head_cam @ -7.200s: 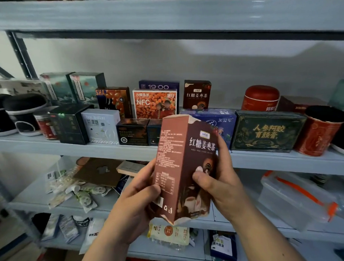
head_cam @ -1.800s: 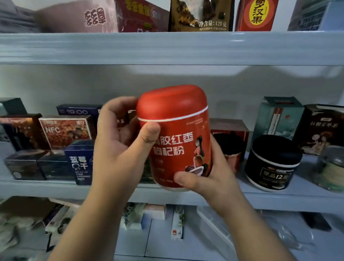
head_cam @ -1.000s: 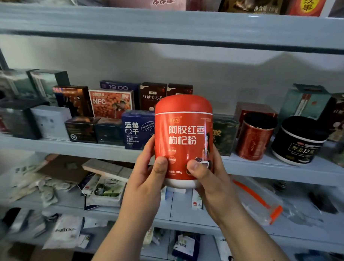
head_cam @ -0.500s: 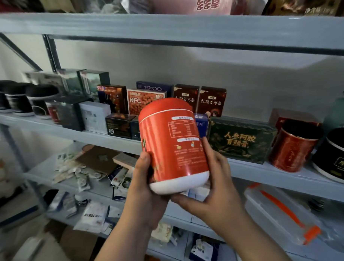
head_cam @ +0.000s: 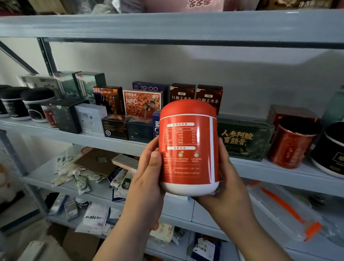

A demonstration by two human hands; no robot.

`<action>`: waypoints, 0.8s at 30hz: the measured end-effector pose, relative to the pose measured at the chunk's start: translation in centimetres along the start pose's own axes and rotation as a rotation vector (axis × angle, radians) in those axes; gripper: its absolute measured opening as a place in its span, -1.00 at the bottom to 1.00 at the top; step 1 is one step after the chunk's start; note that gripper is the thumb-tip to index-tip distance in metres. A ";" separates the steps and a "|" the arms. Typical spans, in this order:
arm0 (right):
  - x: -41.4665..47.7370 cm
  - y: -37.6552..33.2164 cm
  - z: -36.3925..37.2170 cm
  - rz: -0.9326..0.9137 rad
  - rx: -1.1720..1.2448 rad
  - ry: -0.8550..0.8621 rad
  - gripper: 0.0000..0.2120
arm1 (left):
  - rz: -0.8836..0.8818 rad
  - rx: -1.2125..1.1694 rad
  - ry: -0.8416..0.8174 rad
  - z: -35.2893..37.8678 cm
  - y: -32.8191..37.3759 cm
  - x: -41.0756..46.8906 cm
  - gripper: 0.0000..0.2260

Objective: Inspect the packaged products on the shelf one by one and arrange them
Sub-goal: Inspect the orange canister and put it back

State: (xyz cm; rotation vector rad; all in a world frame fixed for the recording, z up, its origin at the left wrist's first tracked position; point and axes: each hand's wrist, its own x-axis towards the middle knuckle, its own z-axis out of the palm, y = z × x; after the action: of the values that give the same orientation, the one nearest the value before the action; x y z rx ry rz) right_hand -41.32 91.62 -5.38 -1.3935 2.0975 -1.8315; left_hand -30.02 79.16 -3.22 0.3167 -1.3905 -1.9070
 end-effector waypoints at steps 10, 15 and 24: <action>-0.4 0.2 -0.8 -0.010 -0.144 0.055 -0.02 | -0.109 -0.122 -0.039 0.5 -0.9 0.2 -0.26; -0.2 -0.8 -1.4 -0.009 -0.027 -0.014 -0.27 | -0.345 -0.377 -0.006 1.0 -1.1 -0.4 -0.44; 0.5 0.1 -1.4 -0.041 0.135 -0.046 -0.56 | -0.539 -0.568 -0.054 1.6 -1.6 -0.8 -0.51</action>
State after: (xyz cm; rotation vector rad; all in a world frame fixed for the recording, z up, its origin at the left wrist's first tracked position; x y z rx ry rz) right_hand -42.43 92.42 -4.77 -1.4416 1.8985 -1.8970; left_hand -31.07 81.12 -4.27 0.3819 -0.7762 -2.6687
